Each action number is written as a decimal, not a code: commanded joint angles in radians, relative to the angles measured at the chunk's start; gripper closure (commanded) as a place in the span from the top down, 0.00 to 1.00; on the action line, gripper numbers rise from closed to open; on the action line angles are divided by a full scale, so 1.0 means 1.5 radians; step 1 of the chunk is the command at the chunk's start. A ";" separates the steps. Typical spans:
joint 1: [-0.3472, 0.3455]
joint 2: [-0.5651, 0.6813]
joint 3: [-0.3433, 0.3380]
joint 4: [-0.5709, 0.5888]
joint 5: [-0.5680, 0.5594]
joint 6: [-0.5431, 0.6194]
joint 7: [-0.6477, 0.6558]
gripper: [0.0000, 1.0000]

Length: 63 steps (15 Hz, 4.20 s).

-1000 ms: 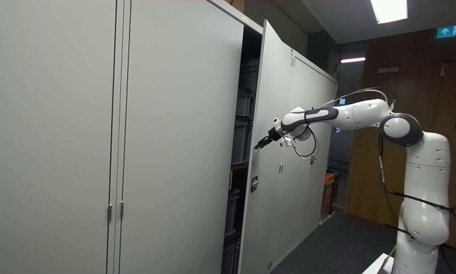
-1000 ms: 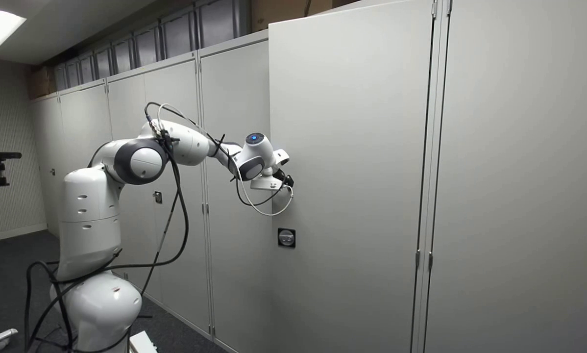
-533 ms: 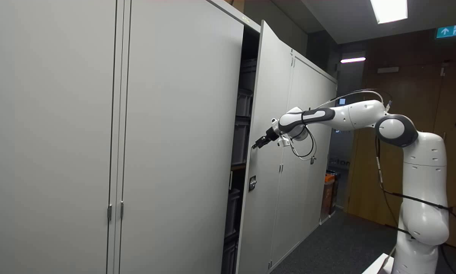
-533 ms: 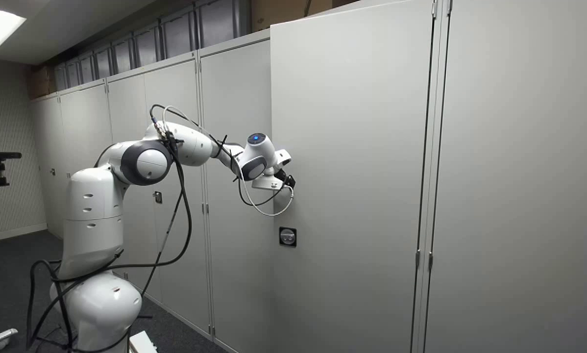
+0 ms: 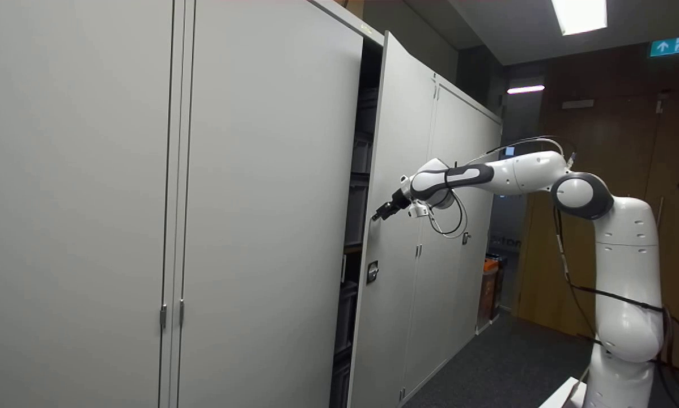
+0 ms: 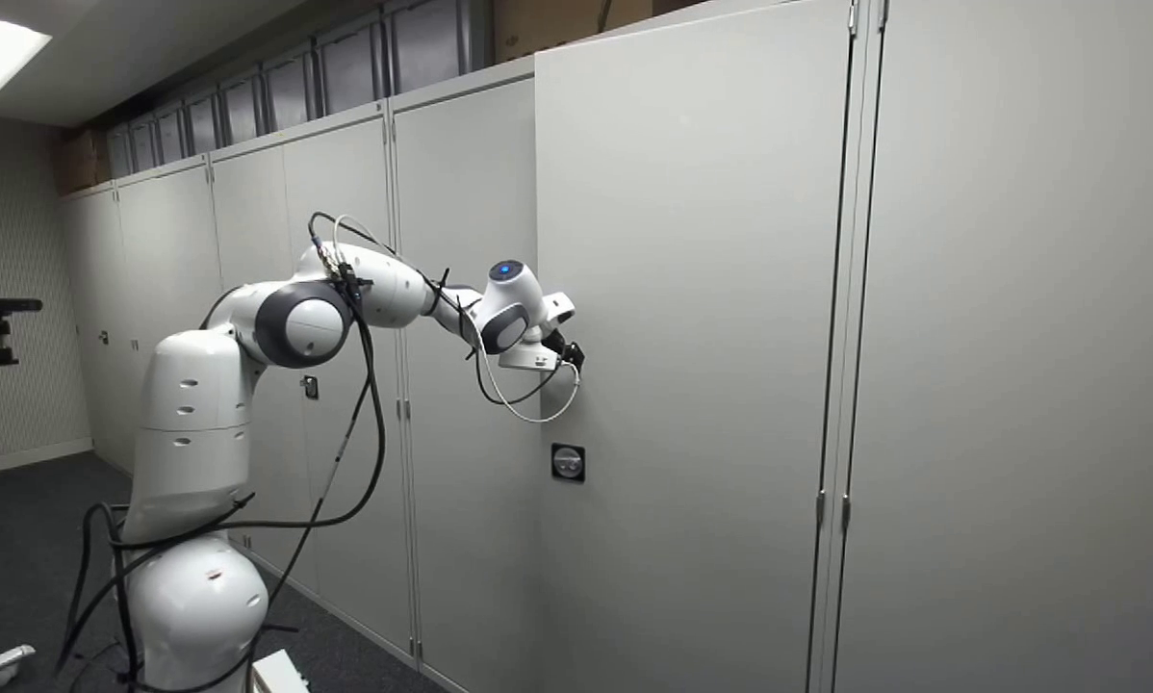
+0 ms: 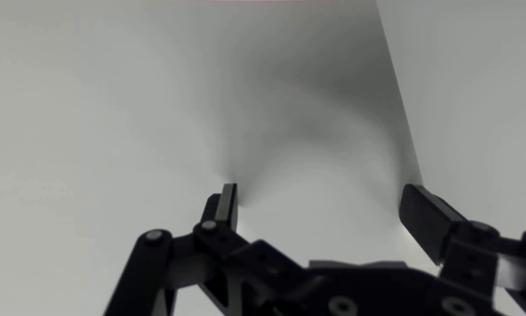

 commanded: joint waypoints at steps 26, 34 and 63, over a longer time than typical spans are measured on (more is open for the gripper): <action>-0.054 0.100 0.060 0.145 -0.094 -0.021 0.076 1.00; -0.055 0.127 0.061 0.189 -0.099 -0.043 0.079 1.00; -0.046 0.266 0.063 0.400 -0.142 -0.159 0.087 1.00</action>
